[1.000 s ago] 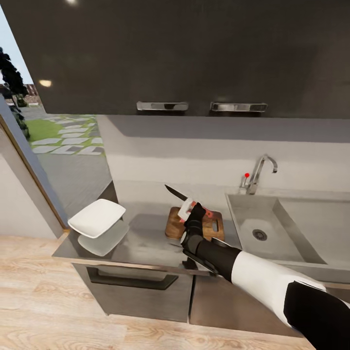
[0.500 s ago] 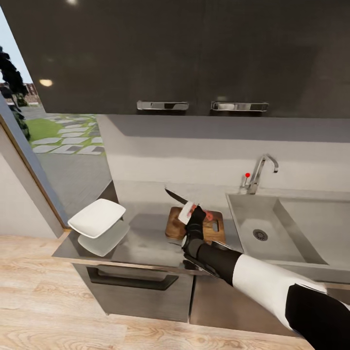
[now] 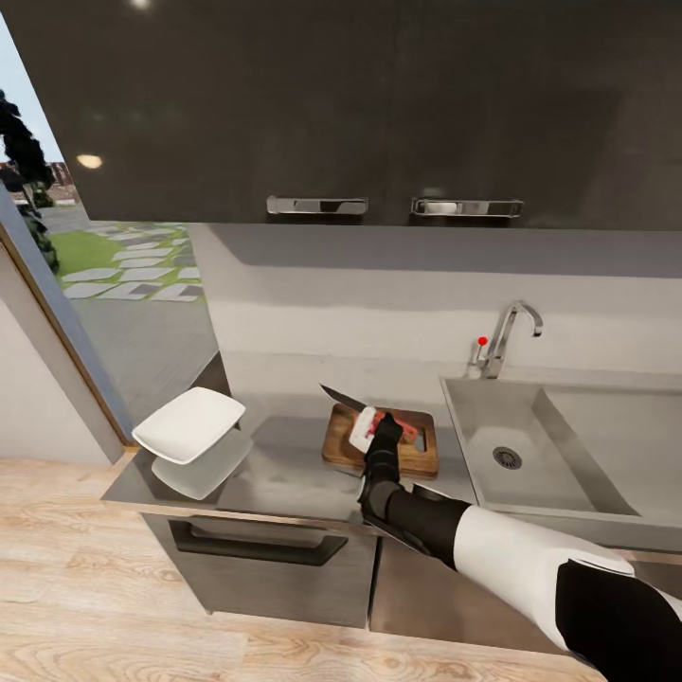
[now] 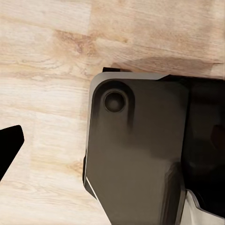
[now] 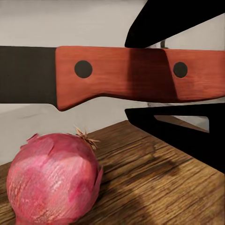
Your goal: In the kitchen, take the Vidalia onion out of the sink, dice it on the chopping board with the paring knife, put the diced onion into the bowl on the countertop, then place both the paring knife and the chopping board into the sink.
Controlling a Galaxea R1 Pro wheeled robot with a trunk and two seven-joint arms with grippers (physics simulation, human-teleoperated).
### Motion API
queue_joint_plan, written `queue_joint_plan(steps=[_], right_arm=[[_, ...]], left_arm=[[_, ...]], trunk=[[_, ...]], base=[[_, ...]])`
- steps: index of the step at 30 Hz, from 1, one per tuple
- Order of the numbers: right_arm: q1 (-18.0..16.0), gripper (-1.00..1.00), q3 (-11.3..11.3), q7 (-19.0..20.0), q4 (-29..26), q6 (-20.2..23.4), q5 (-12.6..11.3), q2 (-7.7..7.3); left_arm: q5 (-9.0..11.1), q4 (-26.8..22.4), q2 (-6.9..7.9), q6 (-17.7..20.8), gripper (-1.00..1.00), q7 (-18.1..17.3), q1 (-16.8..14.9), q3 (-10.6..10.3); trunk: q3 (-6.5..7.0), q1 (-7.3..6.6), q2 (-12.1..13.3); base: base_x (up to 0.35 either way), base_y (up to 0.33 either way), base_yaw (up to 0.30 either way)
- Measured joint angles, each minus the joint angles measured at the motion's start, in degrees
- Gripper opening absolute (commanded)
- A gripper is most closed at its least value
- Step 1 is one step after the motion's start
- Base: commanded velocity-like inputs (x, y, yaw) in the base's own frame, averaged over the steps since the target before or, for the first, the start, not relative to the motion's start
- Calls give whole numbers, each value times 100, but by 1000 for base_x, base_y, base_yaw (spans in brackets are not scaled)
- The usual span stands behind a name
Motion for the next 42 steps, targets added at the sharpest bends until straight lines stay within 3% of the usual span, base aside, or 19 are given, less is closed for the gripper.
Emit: queue_joint_plan(steps=[13,32,36,42], right_arm=[[6,-100,-27,-29,621,-748,5,12],[39,-100,-11,8,670,-881,-75,-32],[169,-100,-3,103,644,-836,-11,97],[237,-100,-52,-96,641,-795,93,291]], left_arm=[[0,0,0,1,100,2,0,0],[-1,0,0,1,100,-4,0,1],[2,1,5,-3,100,-5,0,0],[4,2,8,-2,100,-5,-1,0]], trunk=[[0,0,0],[0,0,0],[0,0,0],[0,0,0]], base=[[0,0,0],[0,0,0],[0,0,0],[0,0,0]])
